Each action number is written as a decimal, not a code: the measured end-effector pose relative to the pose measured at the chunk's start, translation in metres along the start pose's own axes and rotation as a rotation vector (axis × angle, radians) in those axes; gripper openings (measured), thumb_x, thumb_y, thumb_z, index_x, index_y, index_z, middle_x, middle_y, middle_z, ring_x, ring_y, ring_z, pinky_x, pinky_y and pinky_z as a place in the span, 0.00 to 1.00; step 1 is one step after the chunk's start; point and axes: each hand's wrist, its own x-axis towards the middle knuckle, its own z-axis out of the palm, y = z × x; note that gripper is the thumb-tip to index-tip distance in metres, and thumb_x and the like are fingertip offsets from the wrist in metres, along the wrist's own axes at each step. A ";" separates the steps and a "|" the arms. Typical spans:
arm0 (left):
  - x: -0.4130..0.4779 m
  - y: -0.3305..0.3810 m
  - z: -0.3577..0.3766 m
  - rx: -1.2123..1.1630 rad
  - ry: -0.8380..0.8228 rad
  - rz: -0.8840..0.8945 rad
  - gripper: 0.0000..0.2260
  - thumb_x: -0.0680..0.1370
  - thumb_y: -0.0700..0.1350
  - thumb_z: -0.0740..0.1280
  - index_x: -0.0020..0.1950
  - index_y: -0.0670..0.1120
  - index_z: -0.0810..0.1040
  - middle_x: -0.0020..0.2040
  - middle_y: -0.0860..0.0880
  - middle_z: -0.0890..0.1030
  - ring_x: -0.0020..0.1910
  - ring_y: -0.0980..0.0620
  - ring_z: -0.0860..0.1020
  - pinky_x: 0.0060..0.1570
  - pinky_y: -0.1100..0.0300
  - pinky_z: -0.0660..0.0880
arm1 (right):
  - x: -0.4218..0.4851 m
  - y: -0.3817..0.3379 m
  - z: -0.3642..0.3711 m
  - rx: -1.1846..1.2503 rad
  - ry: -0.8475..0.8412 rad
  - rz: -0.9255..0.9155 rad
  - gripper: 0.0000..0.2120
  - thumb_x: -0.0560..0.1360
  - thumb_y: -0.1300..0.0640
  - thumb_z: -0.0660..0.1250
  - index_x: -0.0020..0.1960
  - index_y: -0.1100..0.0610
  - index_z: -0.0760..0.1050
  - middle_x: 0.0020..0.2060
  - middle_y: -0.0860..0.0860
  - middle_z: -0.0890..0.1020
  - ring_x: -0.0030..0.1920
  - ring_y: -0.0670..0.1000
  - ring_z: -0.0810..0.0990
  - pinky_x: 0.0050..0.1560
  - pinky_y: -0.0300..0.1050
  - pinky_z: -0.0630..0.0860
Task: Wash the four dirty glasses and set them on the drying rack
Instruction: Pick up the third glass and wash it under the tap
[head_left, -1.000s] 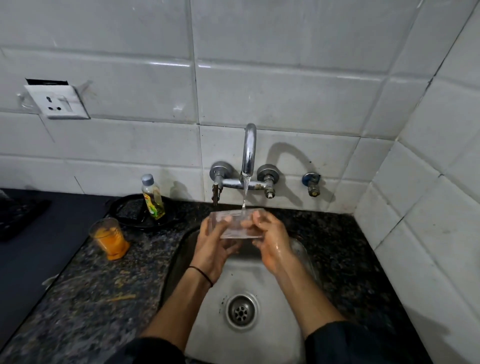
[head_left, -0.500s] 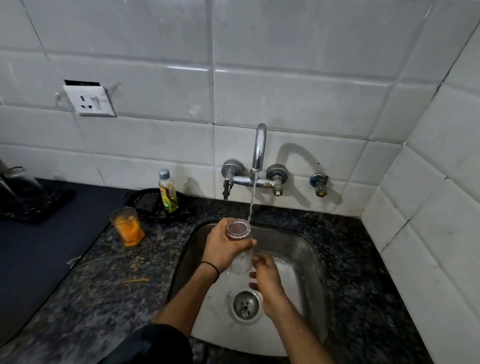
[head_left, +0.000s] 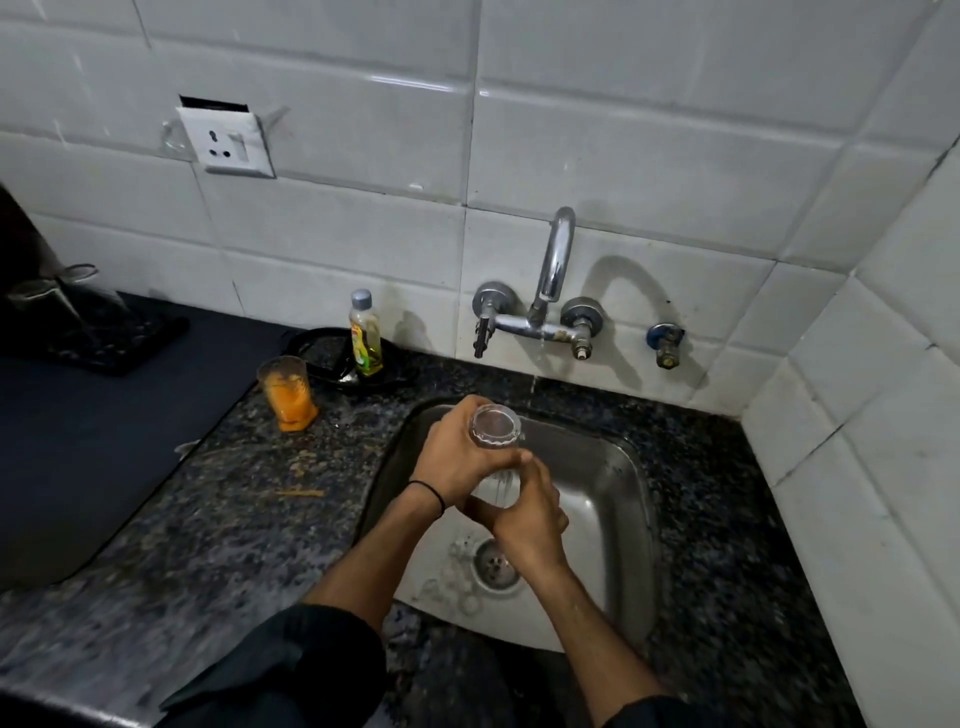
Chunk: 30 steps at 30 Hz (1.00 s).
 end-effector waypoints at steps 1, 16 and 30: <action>-0.001 0.002 -0.002 0.001 -0.003 0.007 0.24 0.63 0.51 0.83 0.54 0.50 0.78 0.45 0.58 0.83 0.46 0.64 0.80 0.47 0.68 0.77 | -0.001 -0.002 0.000 0.028 0.005 -0.020 0.35 0.63 0.41 0.80 0.66 0.44 0.69 0.66 0.40 0.72 0.66 0.47 0.71 0.68 0.52 0.67; -0.006 0.003 -0.095 -0.211 0.004 0.057 0.22 0.71 0.50 0.78 0.63 0.51 0.77 0.55 0.53 0.82 0.53 0.59 0.81 0.52 0.65 0.78 | 0.007 -0.069 0.050 0.382 -0.062 -0.202 0.23 0.70 0.53 0.79 0.61 0.40 0.76 0.53 0.42 0.83 0.57 0.44 0.81 0.54 0.40 0.79; 0.019 -0.160 -0.342 -0.206 0.640 -0.421 0.09 0.80 0.41 0.64 0.44 0.48 0.83 0.44 0.49 0.85 0.46 0.48 0.83 0.40 0.56 0.76 | 0.073 -0.234 0.229 0.771 -0.346 -0.061 0.12 0.71 0.62 0.78 0.51 0.62 0.79 0.40 0.57 0.80 0.38 0.54 0.77 0.37 0.47 0.74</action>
